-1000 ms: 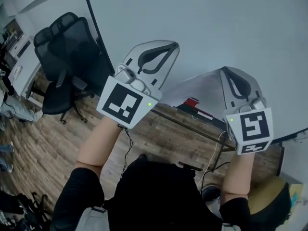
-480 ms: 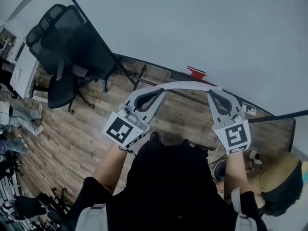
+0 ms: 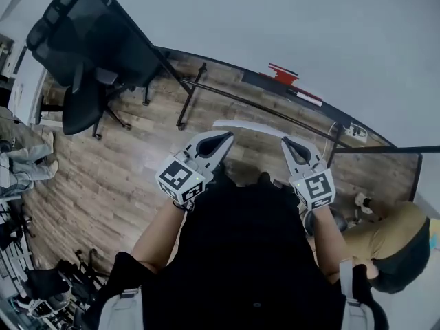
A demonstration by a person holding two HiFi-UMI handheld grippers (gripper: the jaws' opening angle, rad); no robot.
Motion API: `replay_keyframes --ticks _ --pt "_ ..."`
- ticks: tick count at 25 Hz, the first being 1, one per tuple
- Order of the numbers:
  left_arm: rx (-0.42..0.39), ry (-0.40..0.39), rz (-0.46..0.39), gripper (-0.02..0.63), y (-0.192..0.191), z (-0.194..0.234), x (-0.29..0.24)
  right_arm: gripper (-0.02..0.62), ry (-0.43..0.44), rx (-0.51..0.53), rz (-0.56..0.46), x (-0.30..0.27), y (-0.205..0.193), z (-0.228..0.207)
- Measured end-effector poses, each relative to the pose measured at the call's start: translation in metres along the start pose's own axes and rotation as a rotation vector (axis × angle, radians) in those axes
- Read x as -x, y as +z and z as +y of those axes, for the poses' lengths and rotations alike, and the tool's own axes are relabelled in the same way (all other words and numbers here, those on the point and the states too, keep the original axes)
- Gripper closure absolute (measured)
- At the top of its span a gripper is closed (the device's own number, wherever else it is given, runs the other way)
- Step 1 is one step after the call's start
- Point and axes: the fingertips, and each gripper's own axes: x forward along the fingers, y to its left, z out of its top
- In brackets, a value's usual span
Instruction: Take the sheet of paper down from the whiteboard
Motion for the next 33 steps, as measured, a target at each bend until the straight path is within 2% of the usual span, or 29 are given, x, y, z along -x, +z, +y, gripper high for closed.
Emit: replay_keyframes --ticks 5,10,12,19,21,25,33 --pt "0.005 -0.023 0.041 0.594 -0.018 -0.007 -0.003 0.577 0.014 -0.029 -0.008 0.002 -0.016 -0.005" --pt "0.002 -0.067 0.068 0.594 -0.024 -0.016 -0.009 0.577 0.114 -0.008 -0.043 0.003 -0.013 0.004" --pt "0.004 -0.071 0.071 0.594 -0.023 -0.019 -0.011 0.578 0.125 -0.006 -0.035 0.002 -0.015 0.007" --pt "-0.031 -0.058 0.103 0.594 -0.022 -0.026 -0.016 0.578 0.104 0.022 -0.019 0.001 -0.013 0.003" --pt "-0.031 -0.055 0.110 0.594 -0.019 -0.033 -0.019 0.578 0.102 0.080 -0.009 0.005 -0.007 0.004" --pt "0.009 -0.056 0.066 0.594 -0.008 -0.047 -0.032 0.578 0.082 0.192 -0.011 0.023 -0.003 -0.001" --pt "0.023 -0.010 0.041 0.594 -0.021 -0.059 -0.062 0.577 0.044 0.151 -0.037 0.064 -0.024 -0.043"
